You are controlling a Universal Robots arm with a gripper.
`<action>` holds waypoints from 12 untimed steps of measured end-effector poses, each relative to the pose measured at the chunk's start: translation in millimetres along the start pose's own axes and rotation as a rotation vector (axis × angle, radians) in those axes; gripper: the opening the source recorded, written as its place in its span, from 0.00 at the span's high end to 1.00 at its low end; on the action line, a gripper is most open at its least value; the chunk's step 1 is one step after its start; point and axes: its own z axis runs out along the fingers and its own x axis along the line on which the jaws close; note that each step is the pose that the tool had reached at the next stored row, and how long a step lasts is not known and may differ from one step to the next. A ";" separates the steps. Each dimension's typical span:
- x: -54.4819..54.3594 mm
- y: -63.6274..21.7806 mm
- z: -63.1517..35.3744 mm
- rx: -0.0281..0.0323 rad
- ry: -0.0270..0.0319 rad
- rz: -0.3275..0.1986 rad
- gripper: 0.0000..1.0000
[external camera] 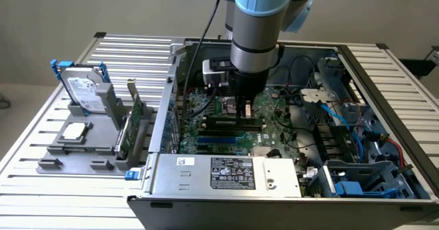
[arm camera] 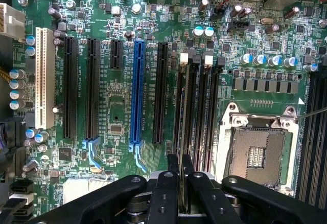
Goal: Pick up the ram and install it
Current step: 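Insert the ram into the slot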
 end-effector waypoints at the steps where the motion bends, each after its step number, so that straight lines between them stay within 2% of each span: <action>1: 0.0 0.0 0.1 0.0000 -0.0001 0.000 0.86; 12: 0.0 0.1 2.0 0.0000 0.0000 -0.002 0.86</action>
